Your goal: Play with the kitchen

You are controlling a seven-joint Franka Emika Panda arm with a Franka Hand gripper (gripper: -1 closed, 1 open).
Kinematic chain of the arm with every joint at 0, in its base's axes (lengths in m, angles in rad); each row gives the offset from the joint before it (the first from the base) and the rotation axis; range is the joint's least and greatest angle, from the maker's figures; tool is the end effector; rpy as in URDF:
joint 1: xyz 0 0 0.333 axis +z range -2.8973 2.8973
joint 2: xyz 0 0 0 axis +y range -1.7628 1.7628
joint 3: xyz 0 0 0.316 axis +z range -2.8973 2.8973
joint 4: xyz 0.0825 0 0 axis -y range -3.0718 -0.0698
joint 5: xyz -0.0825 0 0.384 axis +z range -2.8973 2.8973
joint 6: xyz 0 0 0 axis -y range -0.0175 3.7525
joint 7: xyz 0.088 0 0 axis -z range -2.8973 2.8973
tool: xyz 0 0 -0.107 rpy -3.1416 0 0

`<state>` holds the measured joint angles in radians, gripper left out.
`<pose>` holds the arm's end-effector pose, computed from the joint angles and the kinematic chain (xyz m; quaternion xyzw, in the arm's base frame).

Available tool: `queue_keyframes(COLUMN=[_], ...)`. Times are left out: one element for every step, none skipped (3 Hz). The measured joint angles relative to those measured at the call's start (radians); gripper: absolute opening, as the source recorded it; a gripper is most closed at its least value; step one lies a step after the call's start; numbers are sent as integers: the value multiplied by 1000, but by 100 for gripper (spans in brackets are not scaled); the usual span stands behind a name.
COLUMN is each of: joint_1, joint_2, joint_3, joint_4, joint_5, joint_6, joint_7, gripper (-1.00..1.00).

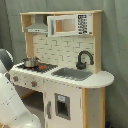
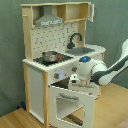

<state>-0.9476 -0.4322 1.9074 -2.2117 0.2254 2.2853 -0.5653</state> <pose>0.2999 0.4460 0.3048 0.7627 0.6351 0.0036 0.1220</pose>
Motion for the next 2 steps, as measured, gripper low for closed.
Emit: queue_keyframes(joint_1=[33,83], joint_2=[0,-1], joint_3=[-70,-112], joint_4=[28,28], joint_5=[-80,-149], joint_6=[14,-3], joint_7=[7,42], gripper=[100,100])
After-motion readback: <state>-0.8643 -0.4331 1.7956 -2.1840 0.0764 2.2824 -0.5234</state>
